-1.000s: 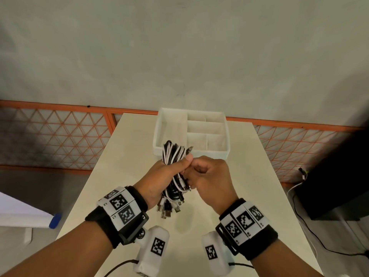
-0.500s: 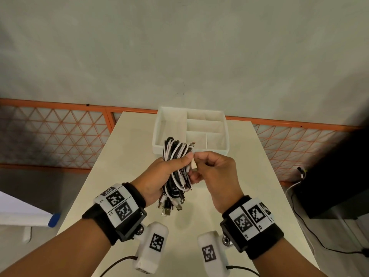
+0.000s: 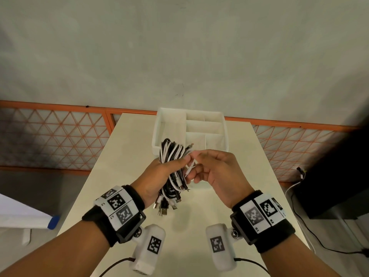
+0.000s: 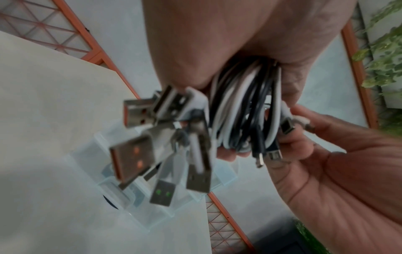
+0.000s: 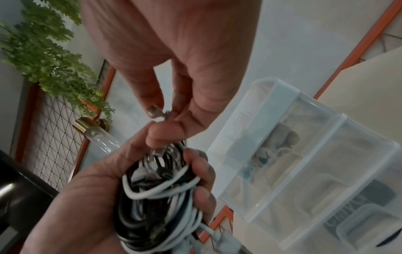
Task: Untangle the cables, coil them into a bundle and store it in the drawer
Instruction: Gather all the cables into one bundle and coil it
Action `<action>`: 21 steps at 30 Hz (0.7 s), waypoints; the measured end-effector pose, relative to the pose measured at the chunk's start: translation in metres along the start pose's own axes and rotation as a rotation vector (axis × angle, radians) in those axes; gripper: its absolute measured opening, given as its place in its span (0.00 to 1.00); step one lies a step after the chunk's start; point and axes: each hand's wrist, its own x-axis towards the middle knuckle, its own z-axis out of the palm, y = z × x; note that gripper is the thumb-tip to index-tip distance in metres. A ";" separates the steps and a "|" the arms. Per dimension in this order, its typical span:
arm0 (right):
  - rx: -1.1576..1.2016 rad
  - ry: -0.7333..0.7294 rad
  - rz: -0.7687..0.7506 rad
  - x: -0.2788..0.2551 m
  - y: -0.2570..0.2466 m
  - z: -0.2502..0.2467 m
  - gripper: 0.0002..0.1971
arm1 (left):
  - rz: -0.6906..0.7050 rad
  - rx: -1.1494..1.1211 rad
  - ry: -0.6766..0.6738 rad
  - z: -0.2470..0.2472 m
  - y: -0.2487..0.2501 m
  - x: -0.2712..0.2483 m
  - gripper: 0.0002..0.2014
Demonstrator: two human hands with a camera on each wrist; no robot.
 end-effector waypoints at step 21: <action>-0.115 0.181 -0.091 0.001 0.029 0.007 0.04 | -0.035 0.009 -0.104 0.003 0.000 -0.001 0.20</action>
